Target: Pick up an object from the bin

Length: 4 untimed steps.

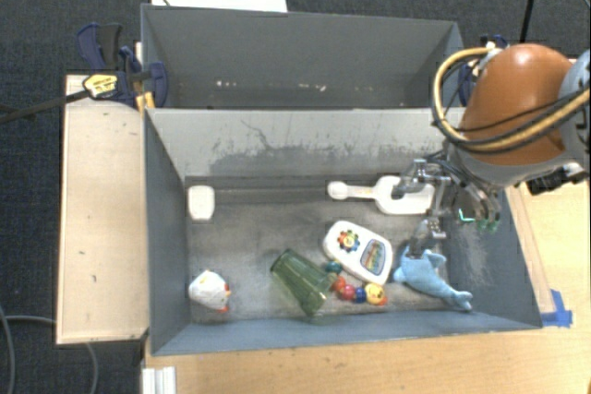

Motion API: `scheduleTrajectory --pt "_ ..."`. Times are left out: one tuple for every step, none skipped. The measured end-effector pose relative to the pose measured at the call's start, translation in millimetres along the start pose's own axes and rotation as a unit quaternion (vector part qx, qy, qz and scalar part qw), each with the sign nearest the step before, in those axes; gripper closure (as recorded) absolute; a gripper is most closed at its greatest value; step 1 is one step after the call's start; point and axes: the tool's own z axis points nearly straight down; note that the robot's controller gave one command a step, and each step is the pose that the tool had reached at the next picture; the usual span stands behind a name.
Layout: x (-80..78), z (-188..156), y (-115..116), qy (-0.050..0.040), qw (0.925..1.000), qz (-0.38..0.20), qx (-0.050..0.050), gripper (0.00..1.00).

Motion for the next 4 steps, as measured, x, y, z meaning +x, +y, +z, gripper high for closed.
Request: scheduleTrajectory --pt "-1.7 -4.4 0.2 -0.0043 1.0 -0.001 0.0 0.0" --pt "-38.5 72.0 -21.6 -0.0066 0.9991 -0.041 0.001 0.0" --pt "-48.4 111.5 -41.0 -0.0051 0.9979 0.064 0.0 0.0" --pt "-56.3 116.3 -37.8 -0.0088 0.9998 0.016 0.001 0.0"
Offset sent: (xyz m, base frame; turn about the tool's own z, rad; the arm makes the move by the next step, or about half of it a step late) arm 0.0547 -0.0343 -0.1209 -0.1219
